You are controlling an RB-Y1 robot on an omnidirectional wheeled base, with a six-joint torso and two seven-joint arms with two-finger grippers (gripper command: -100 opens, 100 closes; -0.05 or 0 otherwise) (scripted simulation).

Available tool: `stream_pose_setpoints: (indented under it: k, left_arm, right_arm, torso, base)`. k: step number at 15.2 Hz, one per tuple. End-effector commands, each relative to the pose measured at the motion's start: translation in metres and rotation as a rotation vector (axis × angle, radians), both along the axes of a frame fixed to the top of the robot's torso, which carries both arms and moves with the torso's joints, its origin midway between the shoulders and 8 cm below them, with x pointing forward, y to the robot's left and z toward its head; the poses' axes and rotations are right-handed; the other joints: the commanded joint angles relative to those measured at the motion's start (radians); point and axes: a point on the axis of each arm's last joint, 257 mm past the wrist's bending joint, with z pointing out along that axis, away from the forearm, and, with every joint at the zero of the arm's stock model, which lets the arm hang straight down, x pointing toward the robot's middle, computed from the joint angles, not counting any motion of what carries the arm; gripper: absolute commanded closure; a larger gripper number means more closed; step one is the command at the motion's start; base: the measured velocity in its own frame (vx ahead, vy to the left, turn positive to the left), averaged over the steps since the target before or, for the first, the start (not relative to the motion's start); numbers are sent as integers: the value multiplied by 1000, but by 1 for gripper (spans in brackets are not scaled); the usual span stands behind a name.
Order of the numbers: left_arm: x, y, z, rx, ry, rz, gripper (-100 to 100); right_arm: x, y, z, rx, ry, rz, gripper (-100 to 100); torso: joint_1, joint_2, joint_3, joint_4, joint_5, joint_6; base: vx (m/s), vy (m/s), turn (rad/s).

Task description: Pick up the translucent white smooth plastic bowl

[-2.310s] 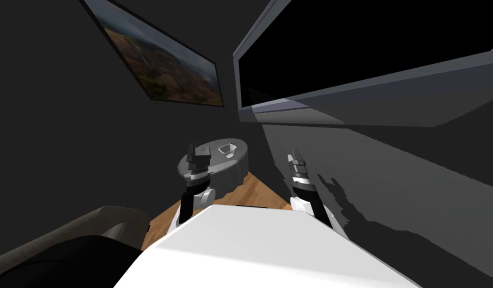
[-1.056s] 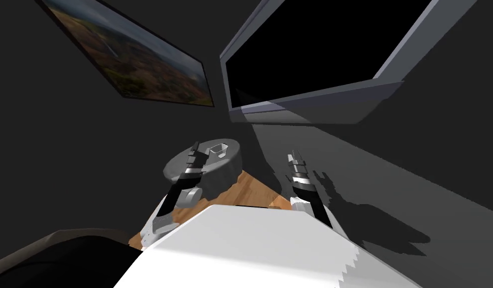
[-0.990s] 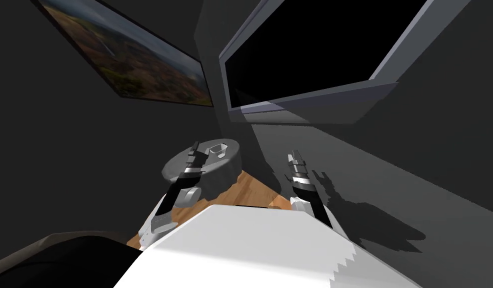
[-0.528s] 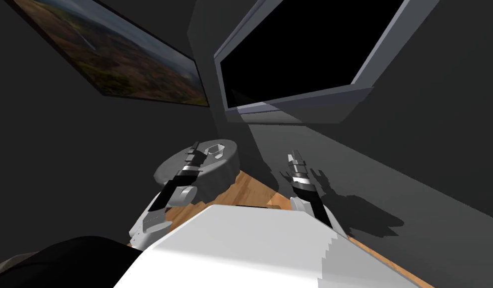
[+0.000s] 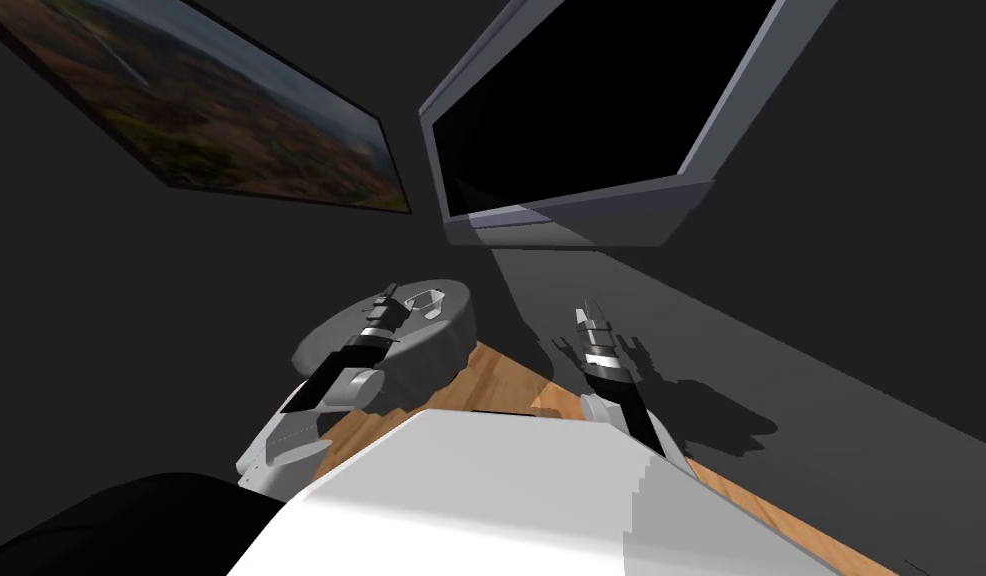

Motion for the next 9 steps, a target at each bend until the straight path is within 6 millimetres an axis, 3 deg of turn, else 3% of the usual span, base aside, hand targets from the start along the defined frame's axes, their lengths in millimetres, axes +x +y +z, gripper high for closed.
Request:
stream_pose_setpoints:
  k: [1, 9]
  left_arm:
    - [2, 11, -1, -11, 34, 7, -100]
    - [8, 34, -15, -43, 154, 34, -100]
  right_arm:
    - [0, 0, 0, 0, 0, 0, 0]
    - [0, 0, 0, 0, 0, 0, 0]
  torso:
    - [0, 0, 0, 0, 0, 0]
    - [0, 0, 0, 0, 0, 0]
  base:
    - [-7, 1, -137]
    - [-6, 2, -94]
